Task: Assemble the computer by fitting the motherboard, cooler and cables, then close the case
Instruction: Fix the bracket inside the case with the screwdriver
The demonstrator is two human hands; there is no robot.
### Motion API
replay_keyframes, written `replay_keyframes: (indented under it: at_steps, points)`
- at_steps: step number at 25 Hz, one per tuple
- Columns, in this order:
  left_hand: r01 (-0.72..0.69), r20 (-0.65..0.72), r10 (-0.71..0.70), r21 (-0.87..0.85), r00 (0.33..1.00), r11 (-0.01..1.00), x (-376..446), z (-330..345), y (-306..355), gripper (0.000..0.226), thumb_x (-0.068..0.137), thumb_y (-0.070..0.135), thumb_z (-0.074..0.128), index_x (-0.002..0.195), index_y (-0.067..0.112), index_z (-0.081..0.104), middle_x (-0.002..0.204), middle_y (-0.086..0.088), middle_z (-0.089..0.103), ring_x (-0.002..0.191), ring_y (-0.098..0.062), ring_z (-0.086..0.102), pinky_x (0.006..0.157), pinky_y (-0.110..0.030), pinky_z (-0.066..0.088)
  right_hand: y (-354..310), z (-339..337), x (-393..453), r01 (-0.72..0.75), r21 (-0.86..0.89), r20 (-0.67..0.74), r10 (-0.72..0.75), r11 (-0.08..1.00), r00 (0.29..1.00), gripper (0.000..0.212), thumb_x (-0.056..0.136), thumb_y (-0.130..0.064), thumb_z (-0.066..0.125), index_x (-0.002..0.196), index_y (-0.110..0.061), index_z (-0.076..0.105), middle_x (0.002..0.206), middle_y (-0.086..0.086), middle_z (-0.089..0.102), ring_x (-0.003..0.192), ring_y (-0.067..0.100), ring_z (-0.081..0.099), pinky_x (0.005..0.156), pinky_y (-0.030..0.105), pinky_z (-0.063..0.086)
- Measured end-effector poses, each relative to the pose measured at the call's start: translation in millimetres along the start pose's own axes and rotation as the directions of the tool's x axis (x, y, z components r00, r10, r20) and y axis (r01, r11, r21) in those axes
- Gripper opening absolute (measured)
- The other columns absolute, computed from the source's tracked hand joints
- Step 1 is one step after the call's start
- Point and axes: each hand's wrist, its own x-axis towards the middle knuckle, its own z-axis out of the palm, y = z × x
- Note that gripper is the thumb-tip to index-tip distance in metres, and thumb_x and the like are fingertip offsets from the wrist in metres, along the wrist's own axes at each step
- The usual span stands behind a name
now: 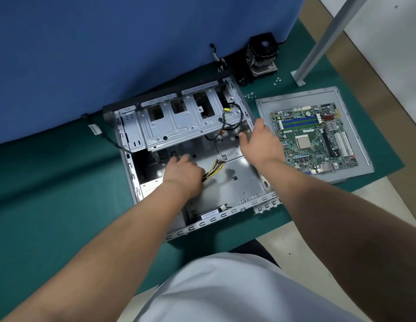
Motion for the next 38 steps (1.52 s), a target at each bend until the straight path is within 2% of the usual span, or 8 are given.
replay_keyframes:
  at_steps: [4,9,14,21,27,31,34,38]
  points:
    - [0.038,-0.155,-0.067,-0.187,0.986,0.982,-15.8,-7.3,-16.8,0.019,0.096,0.041,0.057,0.105,0.026,0.064,0.112,-0.003,0.065,0.118,-0.028,0.053,0.094,-0.041,0.040,-0.2,-1.3,-0.6,-0.005,-0.004,0.002,0.005,1.000,1.000,0.038,0.099,-0.044,0.049,0.119,-0.013,0.040,0.107,0.014,0.061,0.081,0.035,0.060,0.064,0.039,0.043]
    - [0.036,-0.342,-0.313,-0.622,0.886,0.783,-46.7,12.4,-62.0,0.026,0.096,0.029,0.068,0.080,0.029,0.048,0.073,0.007,0.053,0.070,-0.021,0.057,0.057,-0.032,0.038,-0.9,-2.0,-2.0,-0.005,-0.007,0.014,0.005,1.000,1.000,0.039,0.099,-0.044,0.049,0.120,-0.012,0.039,0.105,0.014,0.060,0.083,0.037,0.063,0.069,0.044,0.053]
    - [0.067,-0.418,-0.501,-0.714,0.758,0.697,-65.4,26.0,-98.8,0.020,0.091,0.019,0.077,0.080,0.007,0.065,0.081,-0.001,0.056,0.074,-0.025,0.054,0.064,-0.034,0.038,-0.8,-0.1,-1.1,-0.003,-0.021,0.007,0.003,1.000,1.000,0.039,0.099,-0.043,0.050,0.119,-0.011,0.039,0.105,0.016,0.061,0.084,0.039,0.064,0.064,0.041,0.049]
    - [0.089,-0.223,-0.582,-0.884,0.782,0.459,-40.3,-8.3,-116.4,0.020,0.090,0.024,0.080,0.087,0.005,0.072,0.082,-0.011,0.074,0.076,-0.026,0.074,0.075,-0.044,0.061,-1.3,1.4,-0.8,-0.007,-0.026,-0.005,0.006,1.000,1.000,0.037,0.097,-0.042,0.051,0.115,-0.011,0.038,0.102,0.017,0.061,0.082,0.040,0.064,0.064,0.041,0.050]
    - [0.119,-0.193,-0.510,-0.849,0.838,0.516,-17.5,-24.4,-125.0,0.021,0.083,0.022,0.087,0.091,0.011,0.070,0.083,-0.008,0.072,0.076,-0.026,0.073,0.076,-0.044,0.061,-0.7,4.2,0.3,-0.017,-0.056,-0.025,0.015,0.998,1.000,0.038,0.095,-0.043,0.053,0.113,-0.013,0.037,0.099,0.015,0.060,0.071,0.034,0.055,0.060,0.038,0.044]
    - [0.113,-0.252,-0.570,-0.843,0.782,0.526,-10.7,-18.7,-115.9,0.032,0.086,0.018,0.083,0.103,0.014,0.056,0.090,-0.004,0.065,0.084,-0.028,0.064,0.072,-0.037,0.050,-0.9,3.3,0.7,-0.023,-0.046,-0.016,0.022,0.999,1.000,0.037,0.095,-0.042,0.054,0.113,-0.014,0.037,0.099,0.014,0.059,0.067,0.031,0.050,0.058,0.037,0.043]
    - [0.031,-0.403,-0.486,-0.745,0.775,0.667,-13.8,-2.0,-101.3,0.022,0.096,0.018,0.071,0.114,0.007,0.065,0.116,-0.008,0.061,0.108,-0.028,0.058,0.089,-0.032,0.044,-0.5,1.8,0.8,-0.026,-0.027,0.004,0.026,0.999,1.000,0.036,0.096,-0.039,0.054,0.113,-0.014,0.036,0.100,0.014,0.058,0.068,0.032,0.051,0.058,0.036,0.042]
    - [0.012,-0.443,-0.392,-0.650,0.806,0.760,-20.6,11.4,-87.0,0.054,0.102,0.033,0.060,0.150,0.015,0.042,0.146,-0.006,0.055,0.136,-0.032,0.036,0.111,-0.039,0.035,2.3,-4.8,1.2,-0.030,0.089,0.109,0.021,0.996,0.994,0.042,0.095,-0.033,0.056,0.126,-0.012,0.037,0.118,0.019,0.058,0.085,0.038,0.057,0.071,0.042,0.048]
